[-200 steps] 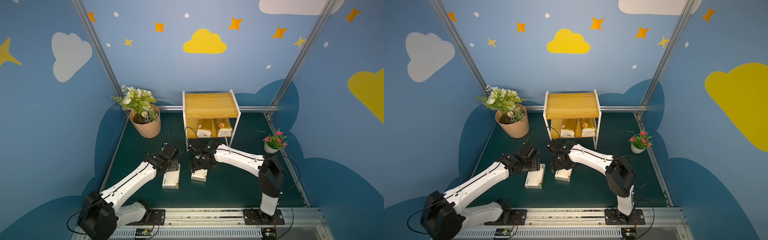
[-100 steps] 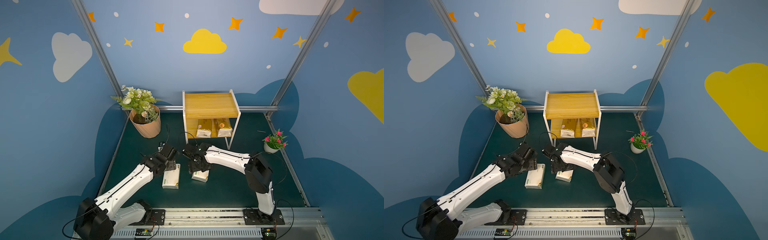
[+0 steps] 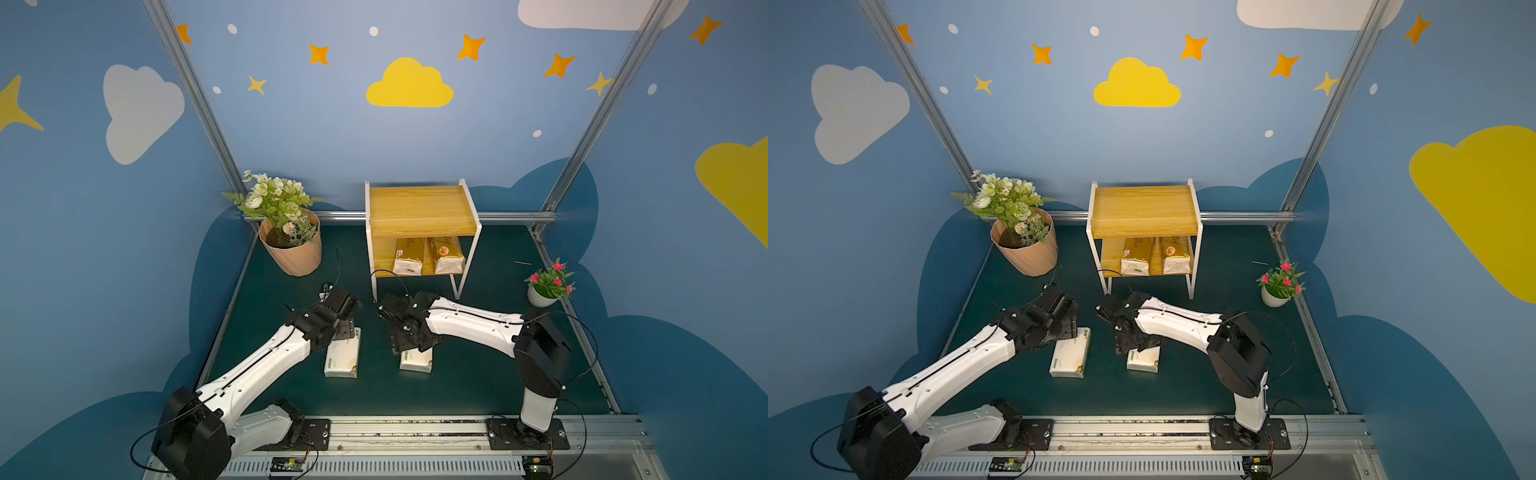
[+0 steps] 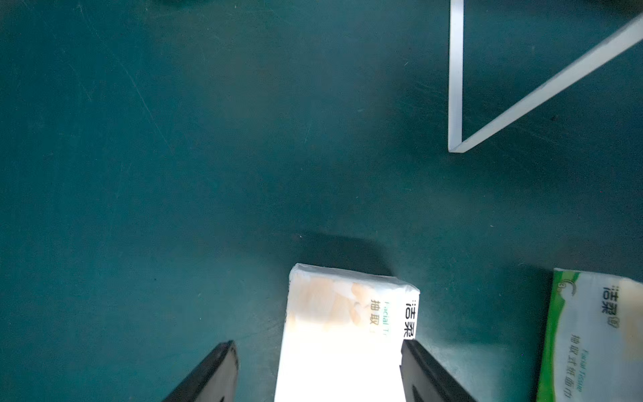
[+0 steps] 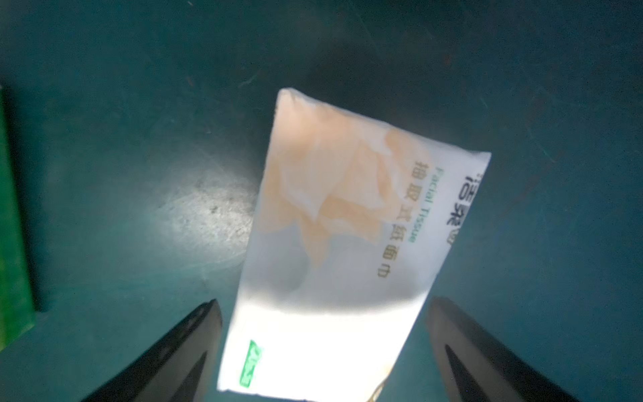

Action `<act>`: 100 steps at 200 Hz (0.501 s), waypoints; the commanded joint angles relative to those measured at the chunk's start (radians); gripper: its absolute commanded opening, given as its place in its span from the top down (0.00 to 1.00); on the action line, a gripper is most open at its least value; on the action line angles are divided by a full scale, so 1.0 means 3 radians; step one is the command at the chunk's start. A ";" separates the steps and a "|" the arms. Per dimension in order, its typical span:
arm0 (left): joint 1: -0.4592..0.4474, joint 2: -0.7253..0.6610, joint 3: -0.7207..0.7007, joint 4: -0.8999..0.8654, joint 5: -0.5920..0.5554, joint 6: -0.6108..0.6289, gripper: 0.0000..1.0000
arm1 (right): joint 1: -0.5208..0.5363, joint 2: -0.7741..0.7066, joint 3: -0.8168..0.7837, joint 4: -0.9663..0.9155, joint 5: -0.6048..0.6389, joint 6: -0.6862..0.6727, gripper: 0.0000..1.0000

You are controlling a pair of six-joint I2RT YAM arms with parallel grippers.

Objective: Place the tissue boxes on the shelf by color
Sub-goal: Move the box of tissues to the center of the board.

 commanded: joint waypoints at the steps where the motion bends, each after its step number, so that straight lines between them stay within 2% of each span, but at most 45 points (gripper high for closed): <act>1: -0.0004 0.0037 0.0022 0.0036 0.0044 0.0053 0.20 | 0.0020 -0.0238 -0.0026 -0.0143 0.0015 -0.0021 0.02; 44: 0.0000 0.0083 0.0034 0.0038 0.0076 0.0072 0.20 | -0.0009 -0.0295 -0.0268 -0.0002 -0.0394 0.0108 0.01; 100: 0.0008 0.0095 0.0050 0.0012 0.0136 0.0132 0.12 | -0.0006 -0.0199 -0.0306 0.0026 -0.0518 0.0413 0.02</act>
